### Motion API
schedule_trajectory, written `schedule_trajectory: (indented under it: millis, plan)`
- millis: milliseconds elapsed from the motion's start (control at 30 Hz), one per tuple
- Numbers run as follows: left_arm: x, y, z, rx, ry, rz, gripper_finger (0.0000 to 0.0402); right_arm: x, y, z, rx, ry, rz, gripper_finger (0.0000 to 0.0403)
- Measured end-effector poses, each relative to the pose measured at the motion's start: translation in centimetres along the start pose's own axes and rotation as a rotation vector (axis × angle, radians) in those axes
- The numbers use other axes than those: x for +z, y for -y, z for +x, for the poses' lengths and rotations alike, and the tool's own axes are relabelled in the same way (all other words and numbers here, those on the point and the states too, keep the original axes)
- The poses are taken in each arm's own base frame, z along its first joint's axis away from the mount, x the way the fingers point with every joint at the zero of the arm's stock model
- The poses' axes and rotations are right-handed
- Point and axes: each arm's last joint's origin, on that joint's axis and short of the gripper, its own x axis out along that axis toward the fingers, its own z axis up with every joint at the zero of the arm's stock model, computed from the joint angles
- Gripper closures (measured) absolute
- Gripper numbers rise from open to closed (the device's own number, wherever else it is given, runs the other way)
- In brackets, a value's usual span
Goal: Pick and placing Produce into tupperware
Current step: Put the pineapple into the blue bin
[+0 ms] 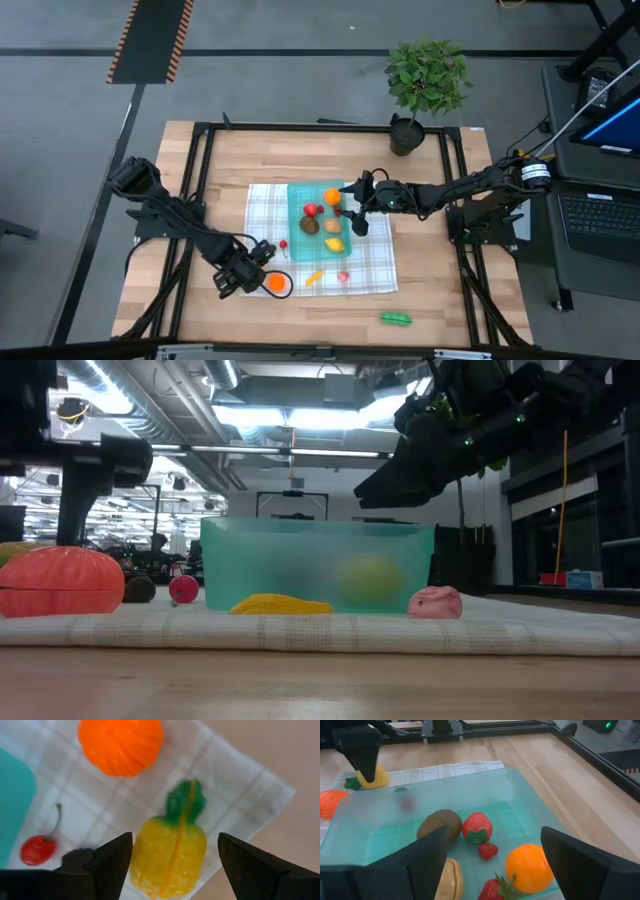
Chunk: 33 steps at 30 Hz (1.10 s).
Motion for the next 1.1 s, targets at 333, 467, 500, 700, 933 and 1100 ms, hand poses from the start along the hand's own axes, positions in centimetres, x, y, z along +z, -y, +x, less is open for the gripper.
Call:
schedule_trajectory:
  millis: [333, 467, 500, 700, 933, 1100]
  plan:
    - [-0.3, -0.2, 1.5, 0.064, -0.107, 0.049, 0.0115, 0.0, -0.6, -0.1, 0.020, 0.004, -0.007, 0.0088]
    - [-0.3, -0.3, 1.5, 0.076, -0.107, -0.023, 0.0115, 0.0, -0.8, -0.1, 0.026, 0.004, -0.012, 0.0088]
    - [-0.3, -0.3, 1.5, 0.079, -0.106, -0.052, 0.0115, 0.0, -0.8, -0.1, 0.026, 0.005, -0.012, 0.0088]
    - [-0.2, -0.2, 1.5, 0.057, -0.093, -0.104, 0.0115, 0.0, -0.8, -0.1, 0.026, 0.005, -0.012, 0.0088]
    - [-0.2, -0.1, 1.5, 0.038, -0.085, -0.106, 0.0115, 0.0, -0.8, -0.1, 0.025, 0.008, -0.010, 0.0088]
    - [0.2, -0.3, 1.1, 0.041, -0.071, -0.110, 0.0121, 0.0, -0.8, -0.1, 0.025, 0.010, -0.011, 0.0088]
